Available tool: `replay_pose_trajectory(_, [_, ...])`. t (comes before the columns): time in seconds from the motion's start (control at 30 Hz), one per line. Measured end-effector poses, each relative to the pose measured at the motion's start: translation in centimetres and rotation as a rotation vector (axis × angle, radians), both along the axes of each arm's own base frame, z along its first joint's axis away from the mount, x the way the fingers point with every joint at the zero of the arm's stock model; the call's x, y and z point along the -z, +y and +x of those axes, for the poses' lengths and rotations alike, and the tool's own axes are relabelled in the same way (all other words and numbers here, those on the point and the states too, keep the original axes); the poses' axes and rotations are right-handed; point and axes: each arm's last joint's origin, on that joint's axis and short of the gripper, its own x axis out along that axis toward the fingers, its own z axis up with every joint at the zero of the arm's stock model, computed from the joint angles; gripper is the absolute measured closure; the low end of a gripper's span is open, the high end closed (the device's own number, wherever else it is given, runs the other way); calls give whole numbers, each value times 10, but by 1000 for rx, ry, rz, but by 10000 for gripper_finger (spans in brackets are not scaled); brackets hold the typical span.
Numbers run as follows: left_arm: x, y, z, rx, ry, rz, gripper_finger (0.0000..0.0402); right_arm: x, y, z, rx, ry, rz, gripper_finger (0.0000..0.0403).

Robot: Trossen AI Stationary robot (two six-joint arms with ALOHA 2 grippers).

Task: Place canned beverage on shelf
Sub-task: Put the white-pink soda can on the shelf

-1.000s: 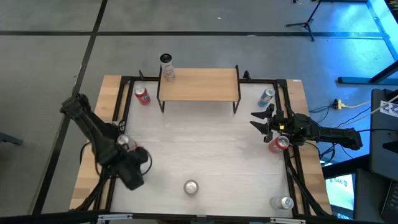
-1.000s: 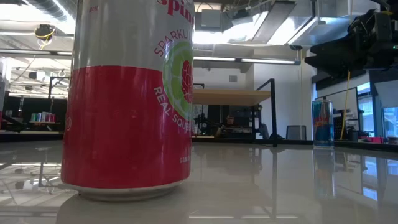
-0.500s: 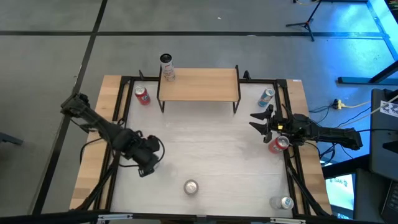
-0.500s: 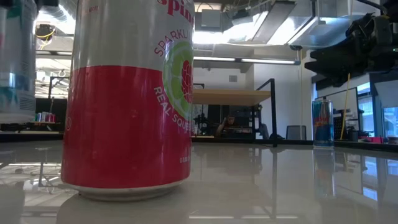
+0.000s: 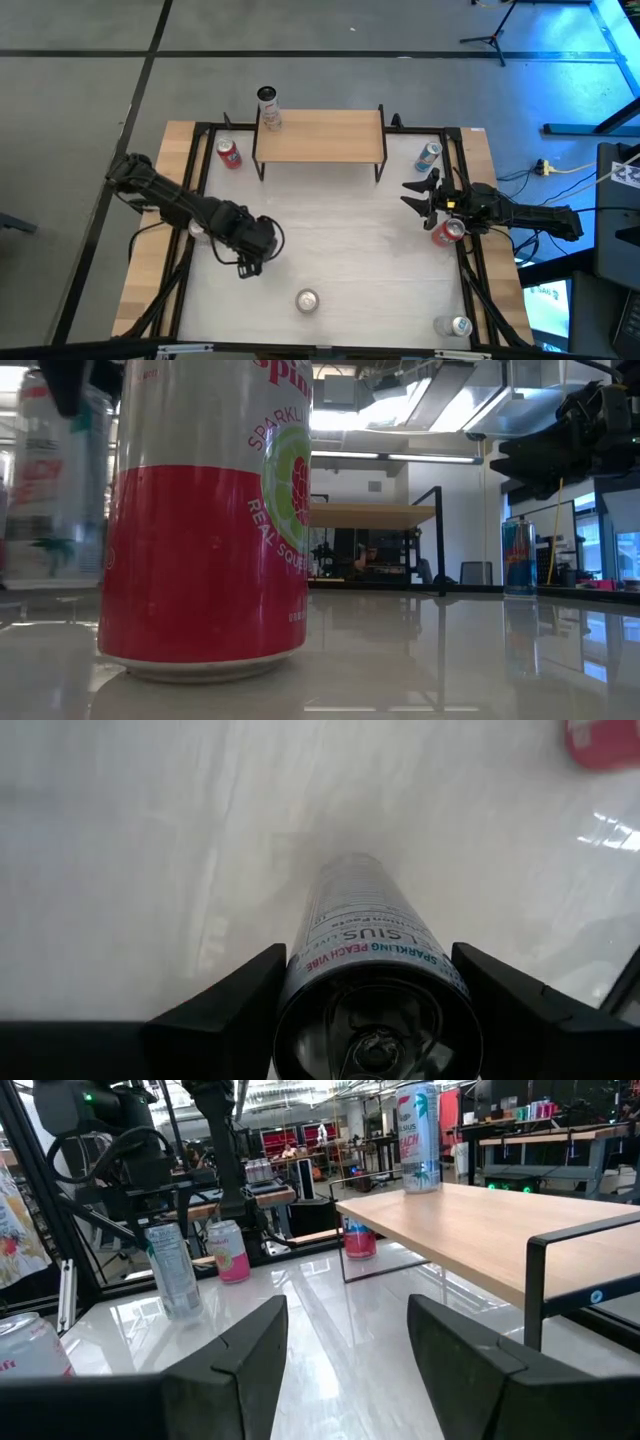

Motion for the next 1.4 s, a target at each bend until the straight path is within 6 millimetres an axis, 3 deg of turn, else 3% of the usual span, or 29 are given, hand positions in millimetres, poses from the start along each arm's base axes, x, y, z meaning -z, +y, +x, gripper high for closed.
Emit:
replay_pose_trajectory(0.63, [-1,-1,13,88,-122,18,154,2,0,0,-8,20,3,198])
replay_pose_trajectory(1.4, [0,1,9,34,-78,19,145,2,0,0,-8,25,4,198])
